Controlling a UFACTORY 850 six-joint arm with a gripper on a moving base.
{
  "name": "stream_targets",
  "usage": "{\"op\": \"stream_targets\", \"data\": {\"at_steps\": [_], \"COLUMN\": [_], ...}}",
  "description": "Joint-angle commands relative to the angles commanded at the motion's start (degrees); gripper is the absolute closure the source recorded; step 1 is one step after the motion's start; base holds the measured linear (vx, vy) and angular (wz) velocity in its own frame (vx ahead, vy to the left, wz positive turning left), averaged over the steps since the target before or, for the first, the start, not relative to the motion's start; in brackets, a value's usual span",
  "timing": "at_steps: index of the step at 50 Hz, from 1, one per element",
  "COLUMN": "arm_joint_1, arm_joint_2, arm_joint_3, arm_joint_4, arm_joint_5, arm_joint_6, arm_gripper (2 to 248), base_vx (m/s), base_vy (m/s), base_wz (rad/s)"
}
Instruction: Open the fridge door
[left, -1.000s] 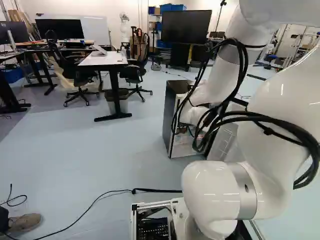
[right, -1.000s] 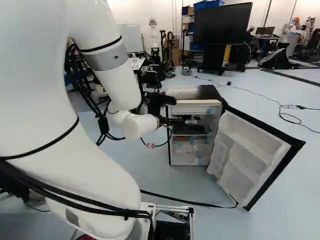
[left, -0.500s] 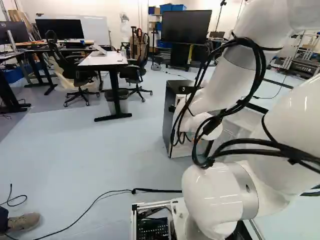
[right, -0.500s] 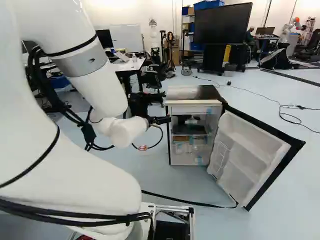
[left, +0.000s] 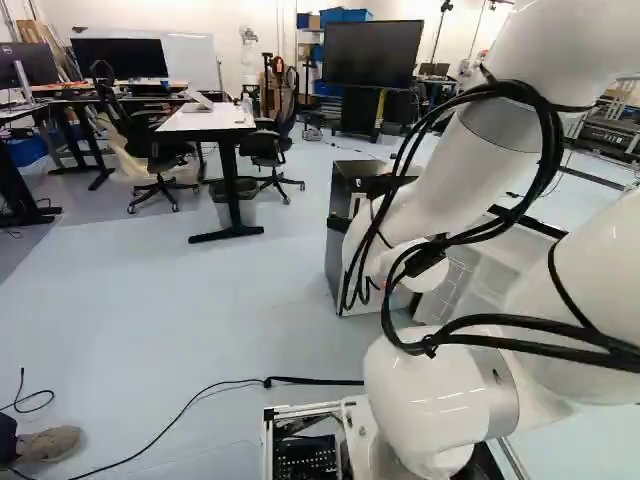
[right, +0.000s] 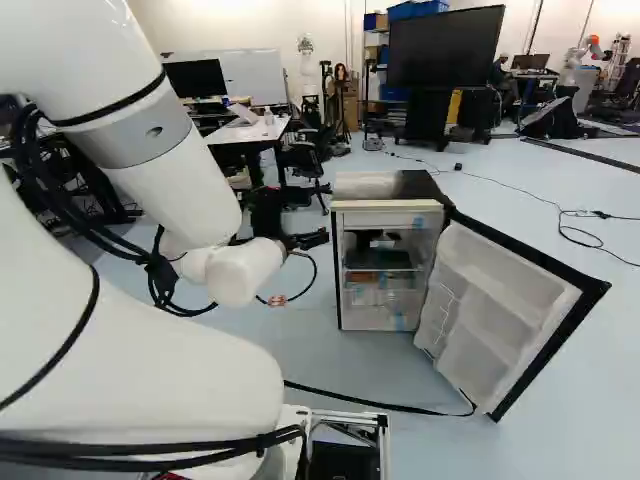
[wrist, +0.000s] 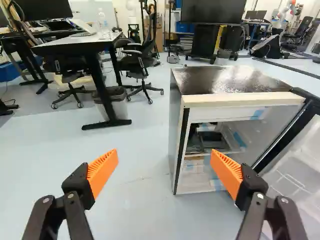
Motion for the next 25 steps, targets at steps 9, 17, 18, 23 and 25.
{"op": "stream_targets", "data": {"at_steps": [9, 17, 18, 23, 25], "arm_joint_1": [0.32, 0.36, 0.36, 0.36, 0.36], "arm_joint_2": [0.49, 0.54, 0.54, 0.54, 0.54], "arm_joint_3": [0.33, 0.36, 0.36, 0.36, 0.36], "arm_joint_4": [-0.31, -0.34, -0.34, -0.34, -0.34], "arm_joint_5": [0.02, 0.02, 0.02, 0.02, 0.02], "arm_joint_6": [0.00, 0.00, 0.00, 0.00, 0.00], "arm_gripper": [3, 3, 3, 3, 3], "base_vx": [0.000, 0.000, 0.000, 0.000, 0.000], "base_vy": [0.000, 0.000, 0.000, 0.000, 0.000], "base_wz": [0.000, 0.000, 0.000, 0.000, 0.000]}}
